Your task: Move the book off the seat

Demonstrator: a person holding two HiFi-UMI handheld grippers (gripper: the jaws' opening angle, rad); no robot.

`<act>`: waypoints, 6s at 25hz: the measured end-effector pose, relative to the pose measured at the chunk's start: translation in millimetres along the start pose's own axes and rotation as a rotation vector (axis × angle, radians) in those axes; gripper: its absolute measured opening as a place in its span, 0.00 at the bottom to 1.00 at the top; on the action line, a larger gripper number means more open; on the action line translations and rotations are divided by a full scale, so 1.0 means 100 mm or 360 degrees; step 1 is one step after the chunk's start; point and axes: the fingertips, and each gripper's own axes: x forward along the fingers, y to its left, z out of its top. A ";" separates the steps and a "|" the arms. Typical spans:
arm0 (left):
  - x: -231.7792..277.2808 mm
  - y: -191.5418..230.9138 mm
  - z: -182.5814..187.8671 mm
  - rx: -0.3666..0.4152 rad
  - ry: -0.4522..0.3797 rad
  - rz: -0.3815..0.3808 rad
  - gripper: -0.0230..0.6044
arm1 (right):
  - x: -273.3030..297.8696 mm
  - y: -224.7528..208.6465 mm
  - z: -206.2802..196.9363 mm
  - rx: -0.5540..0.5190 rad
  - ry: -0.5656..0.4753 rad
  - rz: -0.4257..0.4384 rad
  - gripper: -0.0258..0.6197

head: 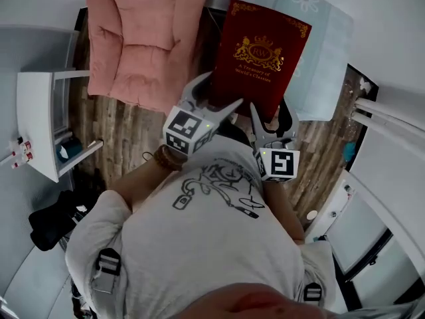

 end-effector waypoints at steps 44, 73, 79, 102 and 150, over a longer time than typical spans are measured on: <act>1.57 1.41 -1.93 -0.0118 0.0265 -0.0031 0.63 | 1.56 -0.66 -2.32 0.0297 0.0335 -0.0050 0.47; 1.96 1.72 -2.43 -0.0191 0.0294 0.0036 0.63 | 1.94 -0.87 -2.99 0.0431 0.0367 0.0025 0.48; 1.94 1.74 -2.41 -0.0197 0.0307 0.0019 0.63 | 1.94 -0.95 -2.97 0.0367 0.0388 0.0035 0.55; 0.95 0.63 -0.47 -0.0022 -0.0011 -0.0349 0.26 | 1.02 -0.50 -0.68 -0.0024 0.0019 0.0167 0.19; -0.44 -0.75 1.30 0.0283 -0.0492 -0.0646 0.04 | -0.27 0.47 1.58 -0.0205 -0.0397 0.0328 0.07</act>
